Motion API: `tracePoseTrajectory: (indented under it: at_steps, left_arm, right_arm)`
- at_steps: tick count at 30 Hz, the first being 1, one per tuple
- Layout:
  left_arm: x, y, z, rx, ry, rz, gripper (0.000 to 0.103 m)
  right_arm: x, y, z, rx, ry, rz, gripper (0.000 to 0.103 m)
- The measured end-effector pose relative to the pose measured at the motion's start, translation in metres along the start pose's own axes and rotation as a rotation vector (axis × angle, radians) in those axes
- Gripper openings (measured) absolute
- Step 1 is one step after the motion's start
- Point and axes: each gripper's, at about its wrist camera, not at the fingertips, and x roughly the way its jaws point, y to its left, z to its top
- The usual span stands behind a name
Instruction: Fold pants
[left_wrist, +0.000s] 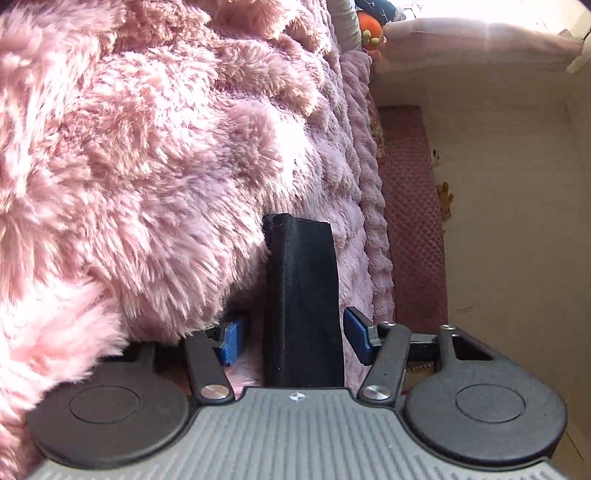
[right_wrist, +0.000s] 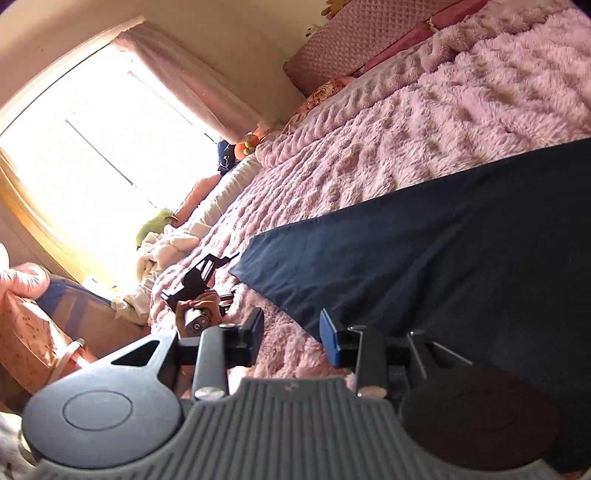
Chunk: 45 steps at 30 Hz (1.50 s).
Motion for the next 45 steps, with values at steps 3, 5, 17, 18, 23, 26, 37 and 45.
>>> tracePoseTrajectory:
  at_steps: [3, 5, 17, 18, 23, 26, 37, 45]
  left_arm:
    - [0.010, 0.004, 0.006, -0.040, -0.011, -0.035, 0.066]
    - [0.015, 0.004, 0.007, -0.047, -0.017, -0.032, 0.060]
    - [0.038, -0.002, 0.013, 0.044, 0.030, -0.012, 0.008]
    - [0.036, -0.009, 0.010, 0.117, 0.014, 0.013, 0.005]
    - [0.024, -0.064, -0.016, 0.421, -0.072, 0.082, 0.004]
    - [0.003, -0.105, -0.042, 0.582, -0.164, 0.115, 0.005]
    - [-0.065, -0.241, -0.155, 0.871, -0.274, -0.051, 0.005]
    - [-0.084, -0.320, -0.241, 1.010, -0.232, -0.120, 0.005]
  right_arm:
    - [-0.014, -0.020, 0.000, 0.090, -0.024, -0.016, 0.036]
    - [-0.022, -0.030, -0.003, 0.142, -0.042, -0.051, 0.036]
    - [-0.031, -0.029, -0.030, 0.121, 0.002, -0.118, 0.036]
    - [-0.032, -0.029, -0.031, 0.125, -0.003, -0.116, 0.035]
    - [-0.040, -0.027, -0.033, 0.123, -0.030, -0.118, 0.035]
    - [-0.048, -0.021, -0.032, 0.087, -0.048, -0.137, 0.035]
    - [-0.154, -0.051, -0.020, 0.127, -0.351, -0.503, 0.034]
    - [-0.257, -0.085, -0.030, 0.242, -0.603, -0.653, 0.034]
